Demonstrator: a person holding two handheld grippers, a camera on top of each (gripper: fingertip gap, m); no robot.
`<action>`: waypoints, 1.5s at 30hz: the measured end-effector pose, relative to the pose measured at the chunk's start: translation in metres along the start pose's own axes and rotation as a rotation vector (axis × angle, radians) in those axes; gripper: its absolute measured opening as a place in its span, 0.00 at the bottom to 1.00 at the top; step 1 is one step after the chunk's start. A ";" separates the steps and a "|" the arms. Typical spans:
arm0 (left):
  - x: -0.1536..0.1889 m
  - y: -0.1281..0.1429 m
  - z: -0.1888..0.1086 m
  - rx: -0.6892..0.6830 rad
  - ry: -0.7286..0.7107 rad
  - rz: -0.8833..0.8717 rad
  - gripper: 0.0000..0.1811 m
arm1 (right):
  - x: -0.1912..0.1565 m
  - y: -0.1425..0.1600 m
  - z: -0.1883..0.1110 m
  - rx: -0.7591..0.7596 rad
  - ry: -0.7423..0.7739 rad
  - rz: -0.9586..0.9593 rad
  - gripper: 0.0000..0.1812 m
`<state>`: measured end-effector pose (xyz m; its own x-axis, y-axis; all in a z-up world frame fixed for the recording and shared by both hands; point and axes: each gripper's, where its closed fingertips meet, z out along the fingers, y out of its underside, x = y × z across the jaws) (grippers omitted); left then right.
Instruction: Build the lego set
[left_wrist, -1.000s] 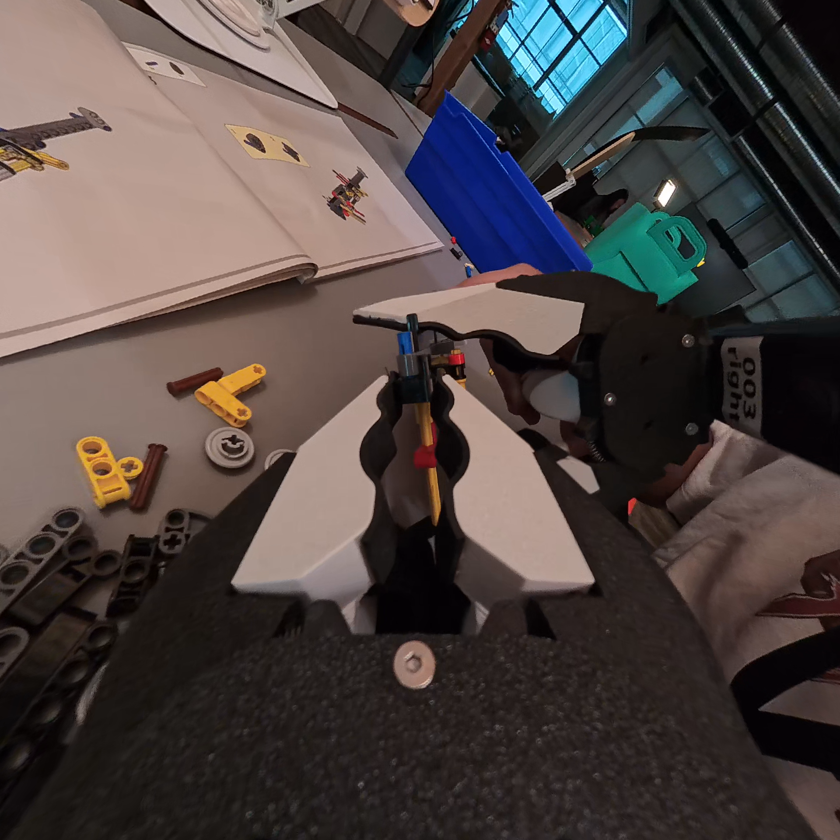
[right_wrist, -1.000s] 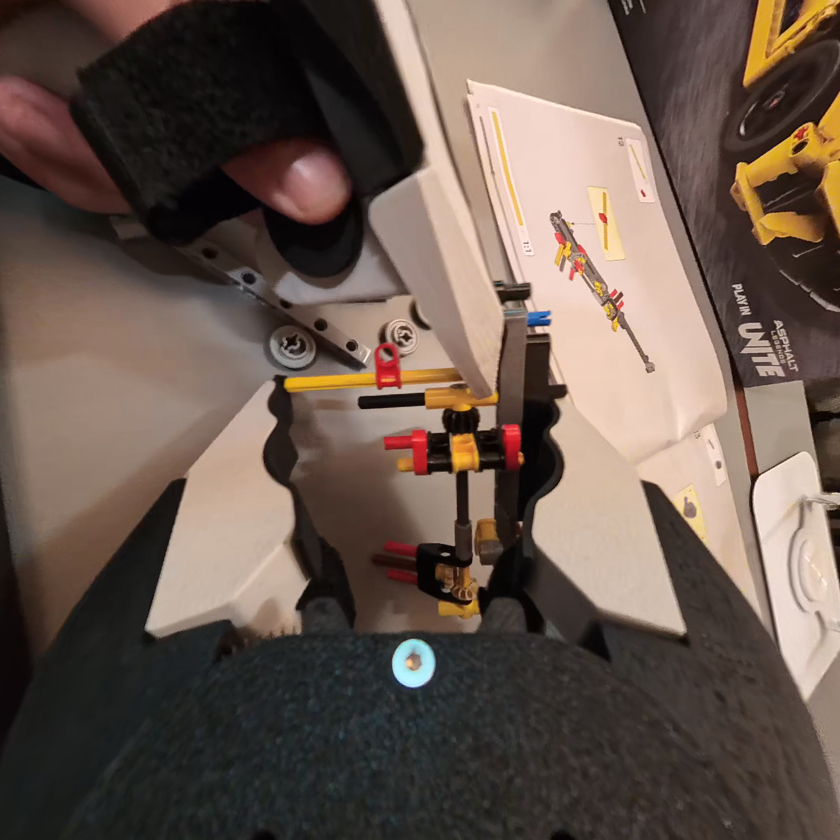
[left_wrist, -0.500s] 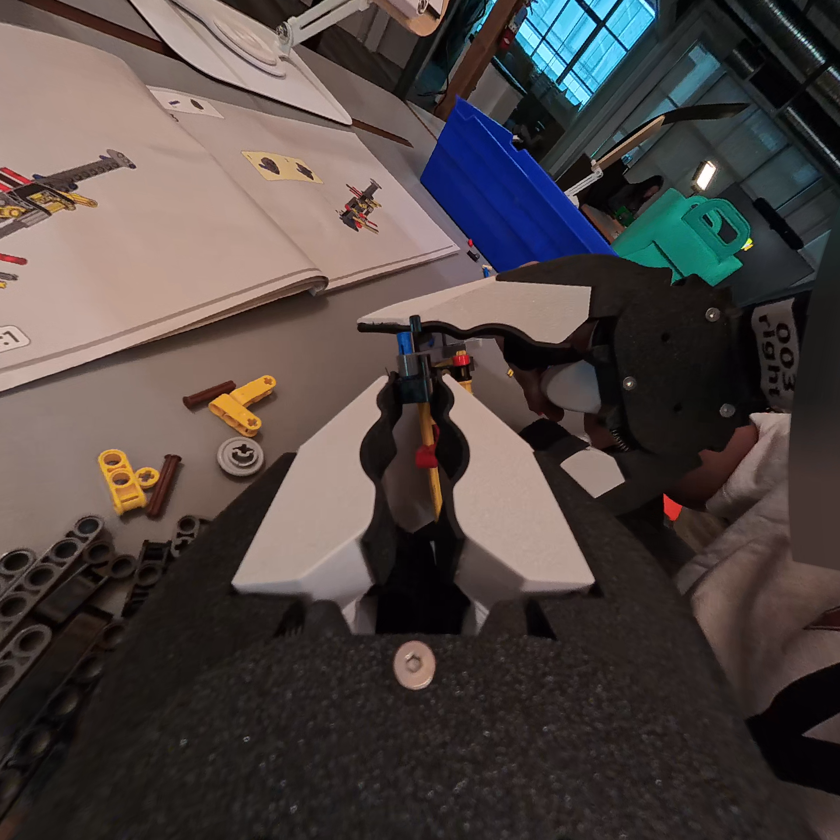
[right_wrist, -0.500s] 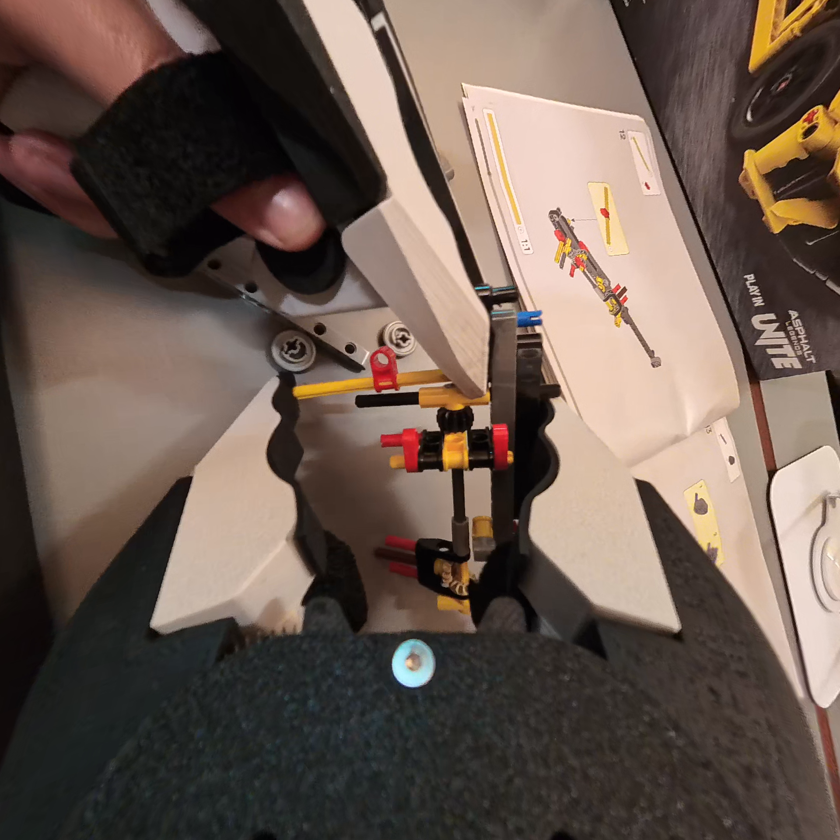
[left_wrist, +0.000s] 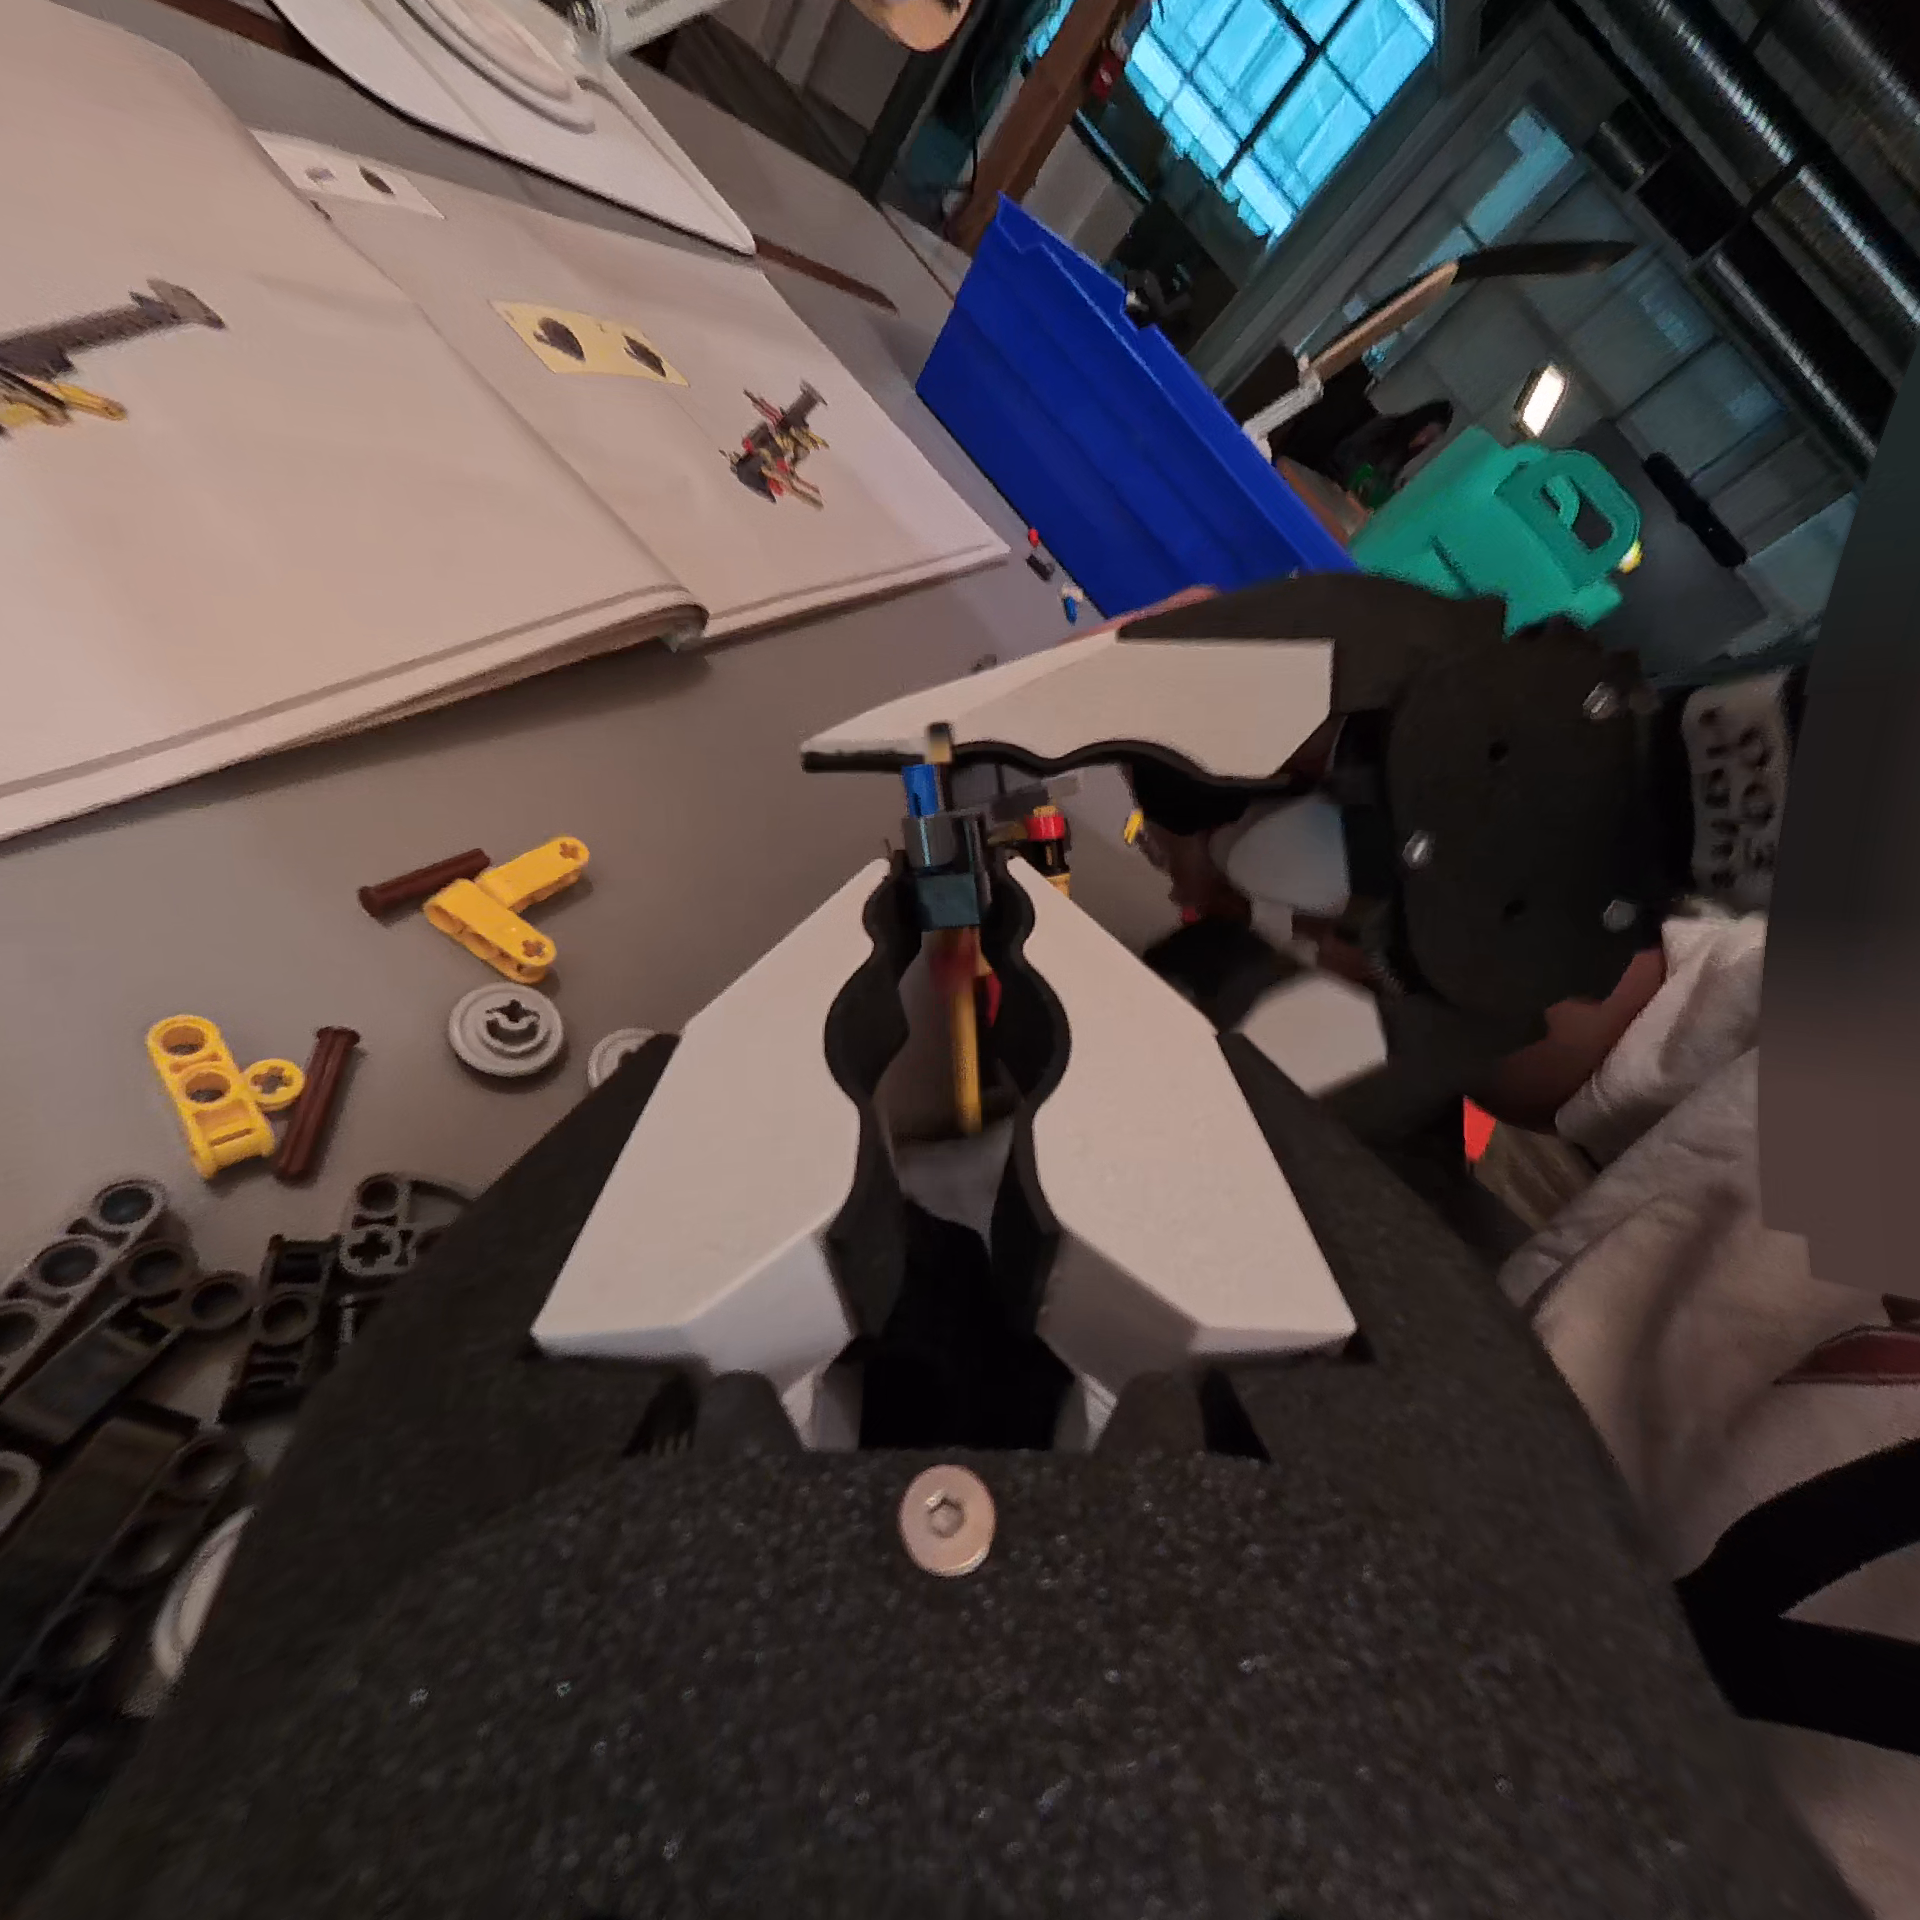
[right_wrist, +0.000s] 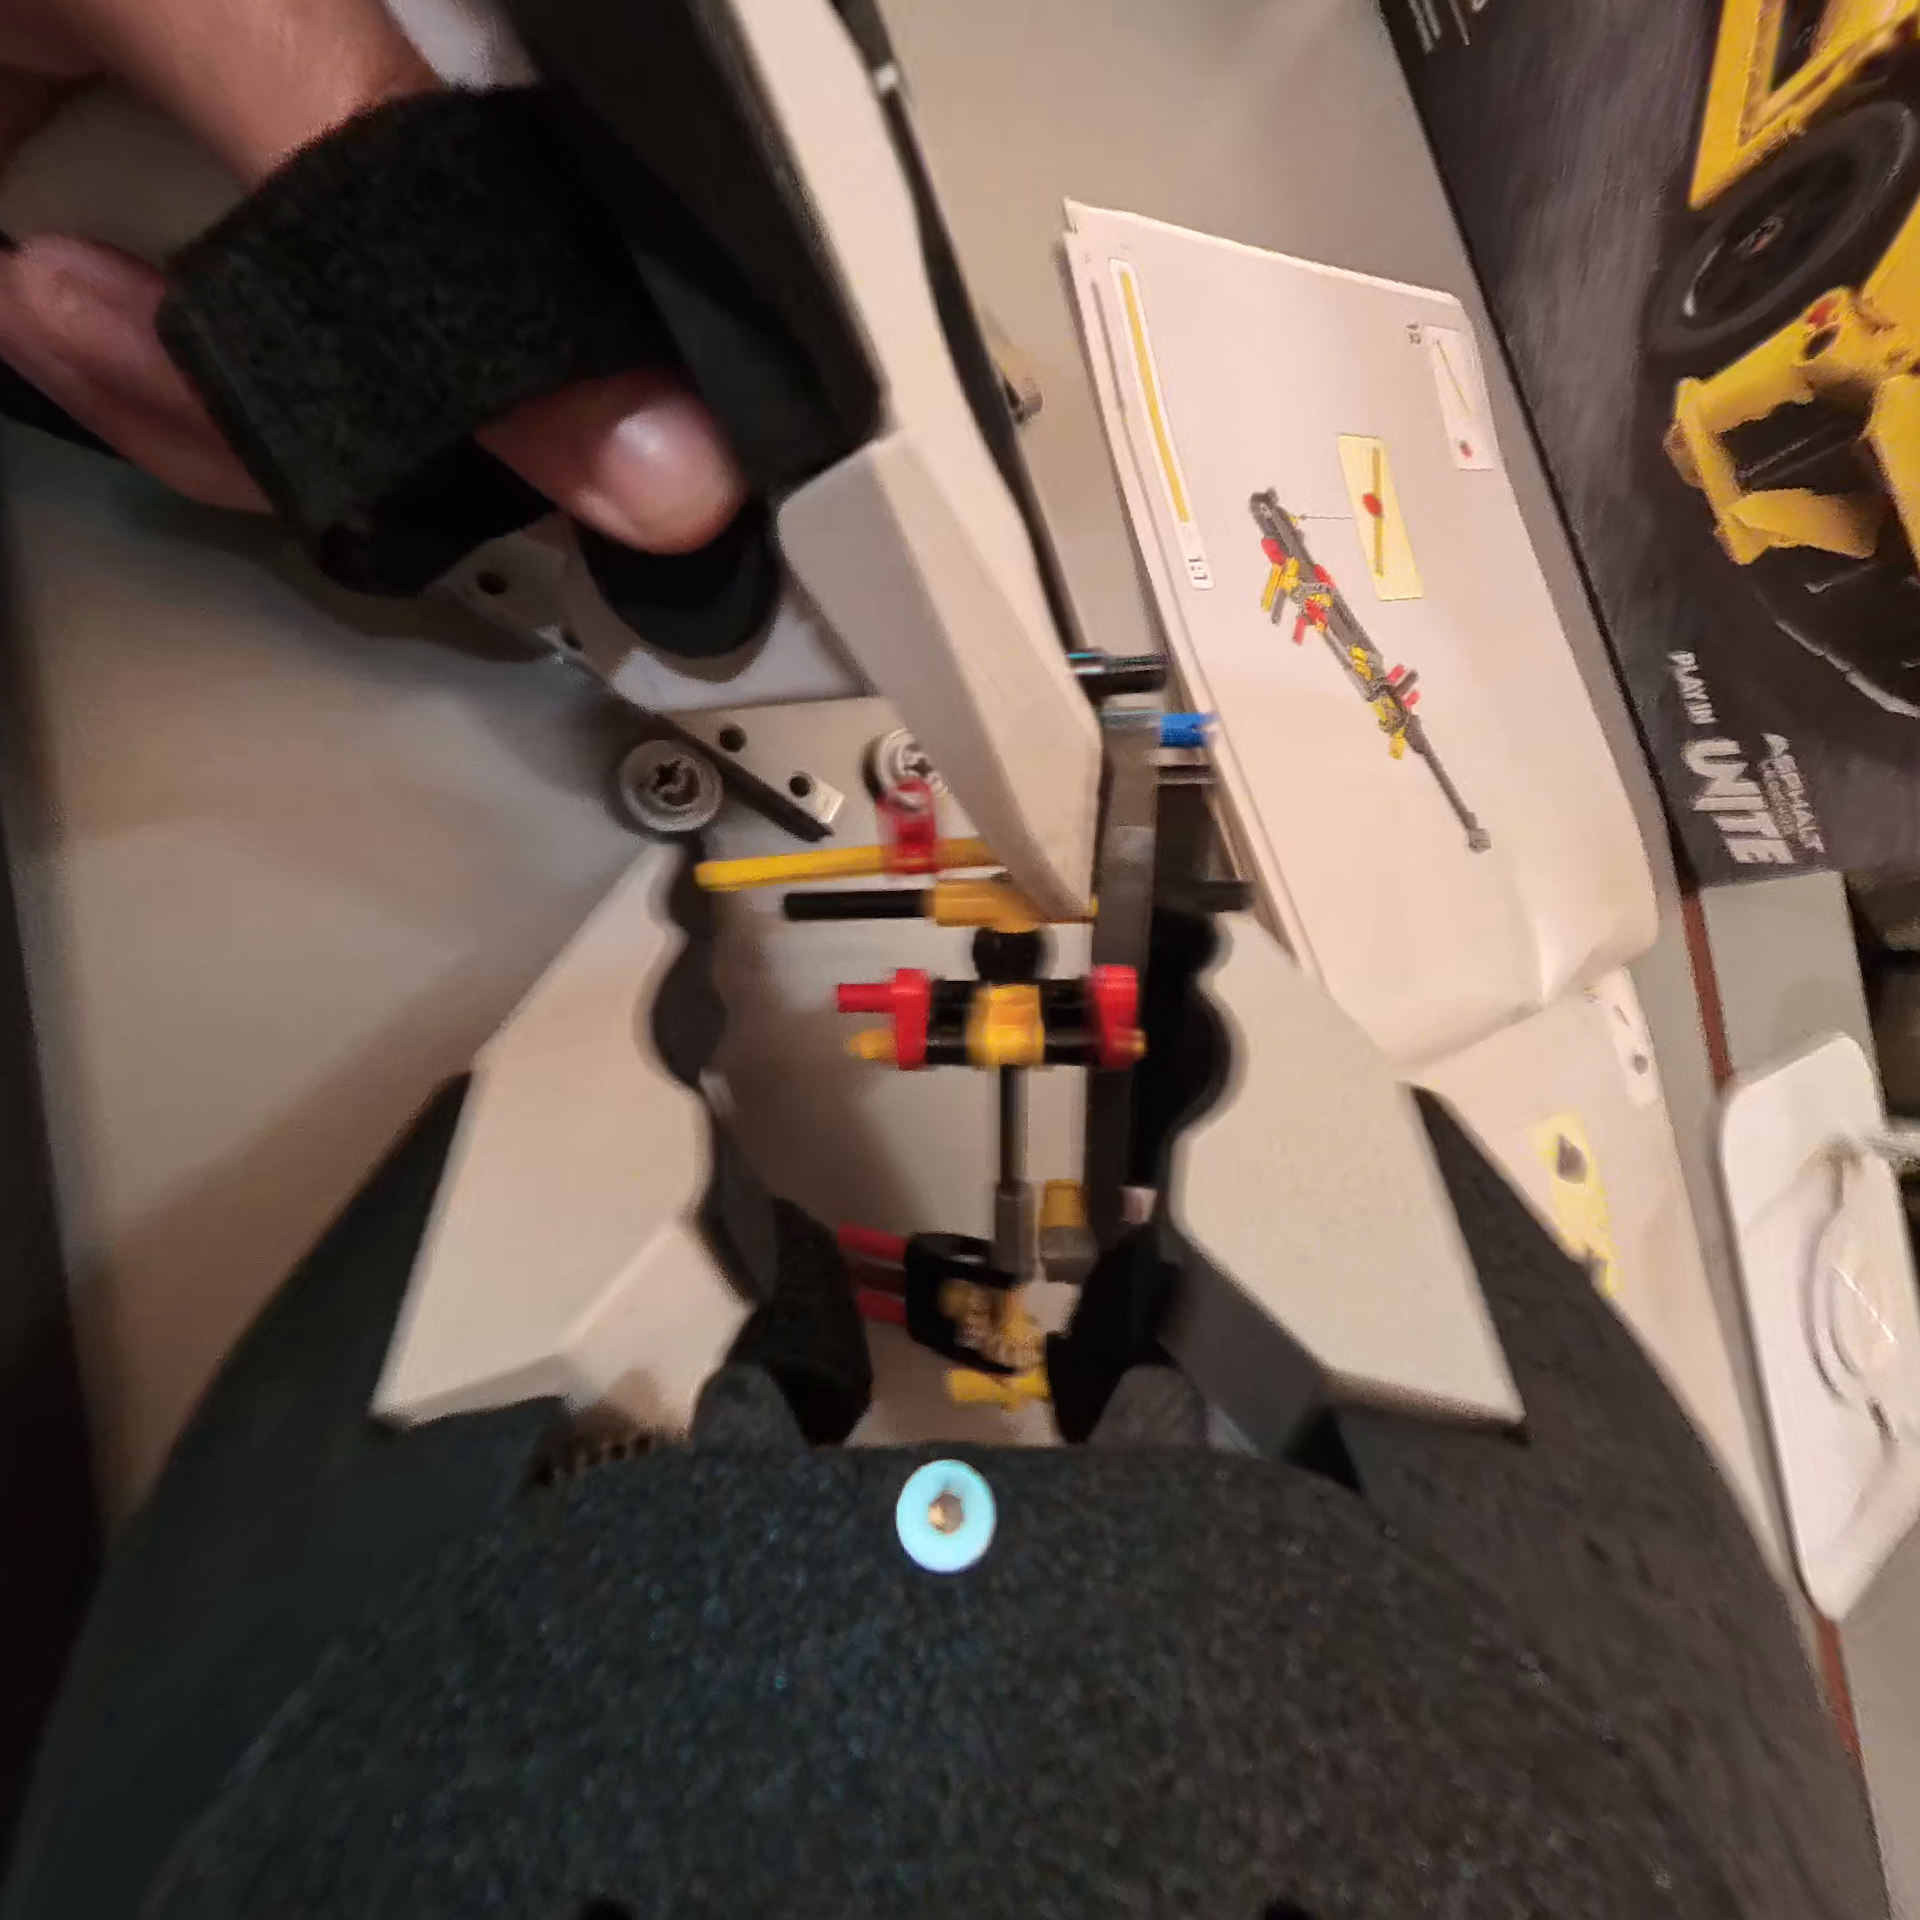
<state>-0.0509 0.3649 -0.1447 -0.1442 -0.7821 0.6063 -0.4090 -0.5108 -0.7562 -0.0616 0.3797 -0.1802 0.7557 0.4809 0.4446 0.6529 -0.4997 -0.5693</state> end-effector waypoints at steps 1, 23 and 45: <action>0.003 0.002 0.001 -0.005 0.014 0.005 0.05 | 0.004 -0.002 -0.003 0.023 0.008 0.020 0.41; 0.004 -0.002 0.000 -0.002 0.067 -0.021 0.04 | -0.009 0.012 -0.004 -0.009 -0.058 -0.120 0.41; 0.001 0.011 0.000 -0.083 0.040 0.019 0.03 | -0.021 0.014 -0.004 0.009 -0.153 -0.079 0.43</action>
<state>-0.0558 0.3586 -0.1527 -0.1879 -0.7756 0.6026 -0.4786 -0.4635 -0.7457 -0.0682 0.3599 -0.1949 0.6853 0.6223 0.3782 0.7086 -0.4501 -0.5434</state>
